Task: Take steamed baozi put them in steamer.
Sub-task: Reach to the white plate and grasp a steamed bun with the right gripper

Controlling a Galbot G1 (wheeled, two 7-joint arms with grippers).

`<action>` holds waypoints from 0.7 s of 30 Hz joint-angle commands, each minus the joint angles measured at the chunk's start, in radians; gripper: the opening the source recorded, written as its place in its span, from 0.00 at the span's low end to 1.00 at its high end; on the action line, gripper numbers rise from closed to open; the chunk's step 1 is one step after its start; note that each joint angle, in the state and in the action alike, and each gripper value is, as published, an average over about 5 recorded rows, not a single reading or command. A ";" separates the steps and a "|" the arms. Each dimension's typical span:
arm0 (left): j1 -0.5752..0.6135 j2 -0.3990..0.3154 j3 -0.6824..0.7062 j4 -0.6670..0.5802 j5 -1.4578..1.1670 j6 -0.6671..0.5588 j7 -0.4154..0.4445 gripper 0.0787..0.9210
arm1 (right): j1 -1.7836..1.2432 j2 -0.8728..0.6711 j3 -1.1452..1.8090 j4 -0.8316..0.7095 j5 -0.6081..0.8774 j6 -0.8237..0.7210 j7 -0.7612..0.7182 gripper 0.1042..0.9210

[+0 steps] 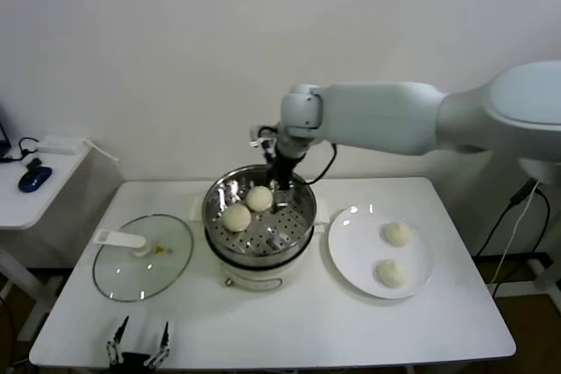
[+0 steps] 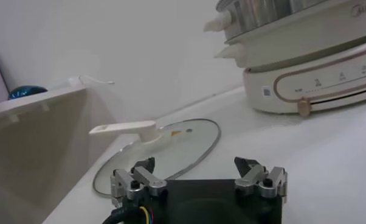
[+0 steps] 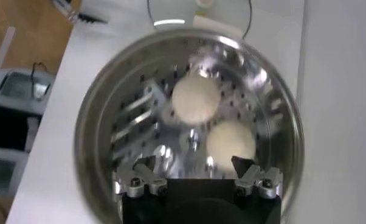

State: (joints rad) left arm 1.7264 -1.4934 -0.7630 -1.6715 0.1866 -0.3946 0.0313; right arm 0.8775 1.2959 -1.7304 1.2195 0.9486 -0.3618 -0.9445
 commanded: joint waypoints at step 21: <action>-0.005 -0.020 -0.007 0.022 0.012 -0.005 -0.008 0.88 | -0.385 -0.638 0.044 0.156 -0.564 0.061 0.047 0.88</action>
State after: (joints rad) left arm 1.7225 -1.5137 -0.7693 -1.6567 0.1956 -0.4001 0.0240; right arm 0.7109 0.8109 -1.8048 1.3622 0.5301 -0.2951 -0.9295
